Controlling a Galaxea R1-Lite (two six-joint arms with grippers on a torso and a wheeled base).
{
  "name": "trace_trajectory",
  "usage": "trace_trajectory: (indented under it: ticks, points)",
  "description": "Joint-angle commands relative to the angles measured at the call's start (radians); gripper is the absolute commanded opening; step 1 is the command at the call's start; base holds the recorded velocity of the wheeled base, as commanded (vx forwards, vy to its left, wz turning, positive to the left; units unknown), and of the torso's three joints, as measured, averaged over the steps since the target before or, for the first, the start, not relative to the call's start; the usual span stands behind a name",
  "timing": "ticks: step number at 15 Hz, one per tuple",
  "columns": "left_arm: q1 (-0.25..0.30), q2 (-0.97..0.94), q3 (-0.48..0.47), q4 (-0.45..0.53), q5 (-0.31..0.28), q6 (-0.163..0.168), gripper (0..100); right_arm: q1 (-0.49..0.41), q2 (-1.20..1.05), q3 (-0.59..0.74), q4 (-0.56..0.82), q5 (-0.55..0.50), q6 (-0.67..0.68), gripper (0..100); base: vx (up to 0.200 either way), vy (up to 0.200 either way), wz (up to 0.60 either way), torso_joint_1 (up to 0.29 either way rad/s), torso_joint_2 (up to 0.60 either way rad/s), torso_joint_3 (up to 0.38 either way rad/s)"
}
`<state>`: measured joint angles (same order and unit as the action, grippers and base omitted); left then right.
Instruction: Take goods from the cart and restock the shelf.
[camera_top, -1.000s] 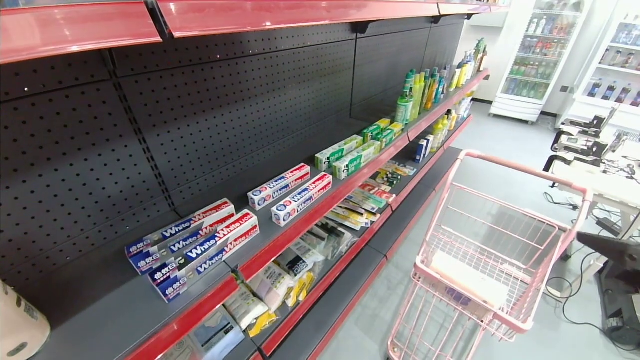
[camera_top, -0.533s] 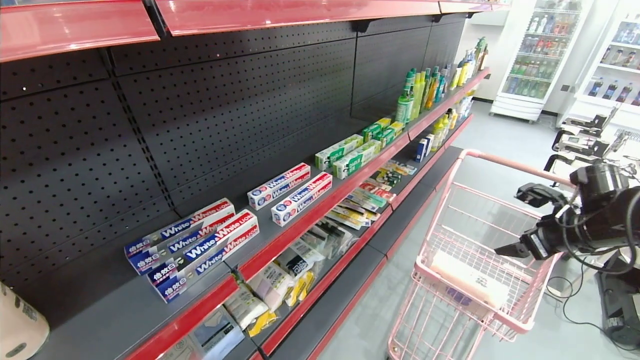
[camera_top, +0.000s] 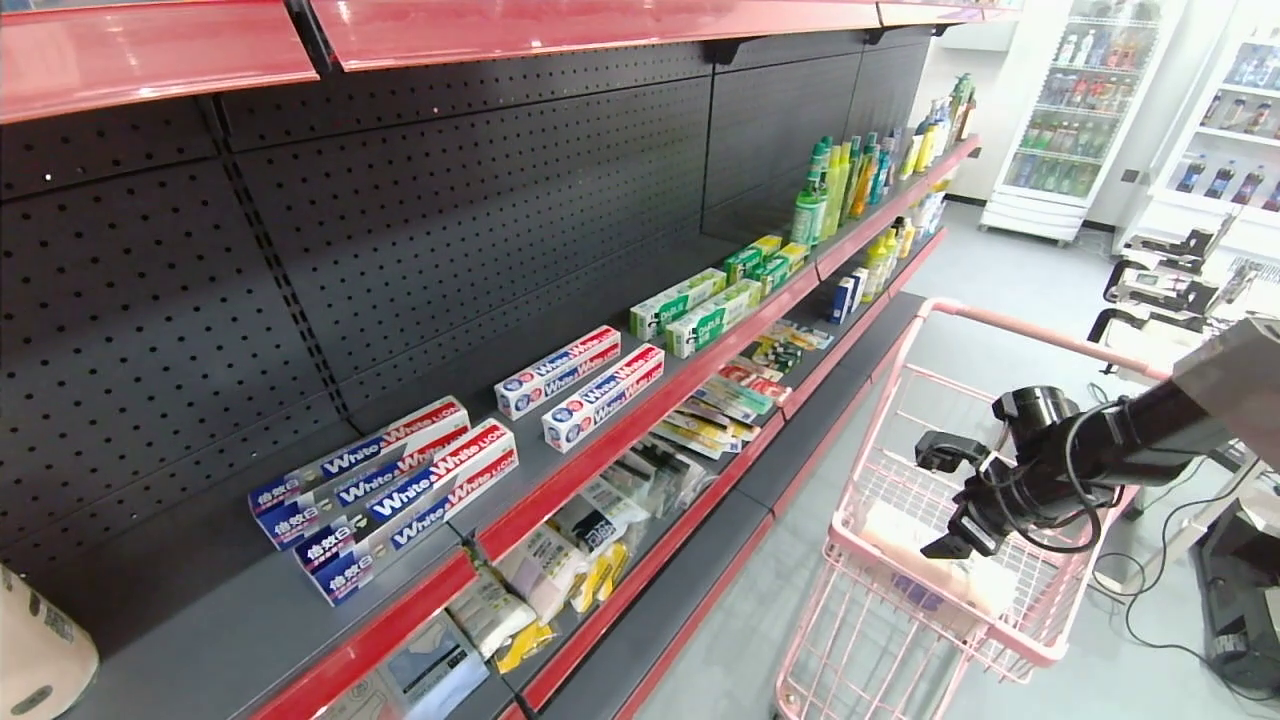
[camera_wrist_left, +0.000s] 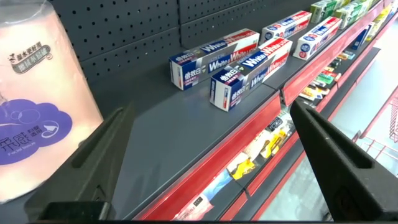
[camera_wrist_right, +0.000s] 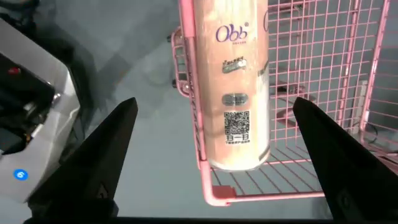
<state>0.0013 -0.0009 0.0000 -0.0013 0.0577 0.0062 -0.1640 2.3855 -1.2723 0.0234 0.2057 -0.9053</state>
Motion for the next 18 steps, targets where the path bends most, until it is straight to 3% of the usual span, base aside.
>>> trace_trajectory:
  ticks: [1, 10, 18]
  points:
    - [0.000, 0.001, 0.000, 0.000, 0.002, 0.000, 100, -0.008, 0.043, -0.032, 0.001, -0.008, -0.038, 100, 0.000, 0.000, 0.00, 0.000, 0.00, 0.000]
    - [0.000, 0.001, 0.000, 0.000, 0.001, 0.000, 100, -0.008, 0.058, -0.041, 0.001, -0.011, -0.047, 100, 0.000, 0.000, 0.00, 0.000, 0.00, 0.000]
    - [0.000, 0.001, 0.000, 0.000, 0.001, 0.000, 100, -0.017, 0.061, -0.051, 0.001, -0.012, -0.049, 100, 0.000, 0.000, 0.00, -0.080, 0.17, 0.090]
